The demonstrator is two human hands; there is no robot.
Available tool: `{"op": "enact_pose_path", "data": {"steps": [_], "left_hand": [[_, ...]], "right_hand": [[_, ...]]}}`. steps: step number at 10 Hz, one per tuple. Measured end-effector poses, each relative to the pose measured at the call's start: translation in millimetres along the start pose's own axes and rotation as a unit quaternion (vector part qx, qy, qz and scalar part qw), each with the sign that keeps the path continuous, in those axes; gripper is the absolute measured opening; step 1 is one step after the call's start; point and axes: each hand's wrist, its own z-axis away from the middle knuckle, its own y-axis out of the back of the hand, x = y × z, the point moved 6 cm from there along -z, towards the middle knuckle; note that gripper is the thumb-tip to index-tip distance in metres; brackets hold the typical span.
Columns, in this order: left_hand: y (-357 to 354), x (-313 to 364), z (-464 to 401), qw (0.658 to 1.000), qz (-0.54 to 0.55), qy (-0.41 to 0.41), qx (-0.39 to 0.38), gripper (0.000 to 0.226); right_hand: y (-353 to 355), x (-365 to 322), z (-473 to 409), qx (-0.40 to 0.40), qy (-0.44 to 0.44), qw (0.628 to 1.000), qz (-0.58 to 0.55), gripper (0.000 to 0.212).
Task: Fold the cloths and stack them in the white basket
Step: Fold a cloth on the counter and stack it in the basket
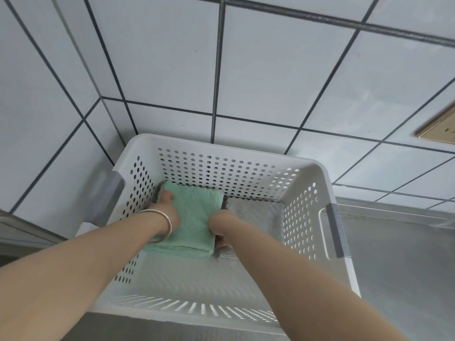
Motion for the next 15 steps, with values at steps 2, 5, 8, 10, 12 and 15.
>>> {"op": "enact_pose_path", "data": {"steps": [2, 5, 8, 10, 12, 15], "left_hand": [[23, 22, 18, 0.946, -0.267, -0.154, 0.1, 0.045], [-19, 17, 3, 0.93, -0.317, -0.174, -0.061, 0.113], [-11, 32, 10, 0.936, -0.297, -0.183, -0.053, 0.115], [-35, 93, 63, 0.874, -0.333, -0.353, -0.03, 0.11], [-53, 93, 53, 0.889, -0.369, -0.268, -0.043, 0.105], [-59, 78, 32, 0.88, -0.381, -0.277, -0.052, 0.089]], "right_hand": [[26, -26, 31, 0.234, 0.174, 0.927, 0.235, 0.034], [-9, -15, 18, 0.152, 0.309, 0.79, 0.507, 0.083], [26, -22, 27, 0.193, 0.297, 0.888, 0.293, 0.056], [95, 27, 37, 0.32, 0.075, 0.942, 0.068, 0.059], [96, 51, 22, 0.277, 0.003, 0.958, 0.076, 0.055], [91, 63, 0, 0.261, -0.072, 0.962, 0.026, 0.084]]}}
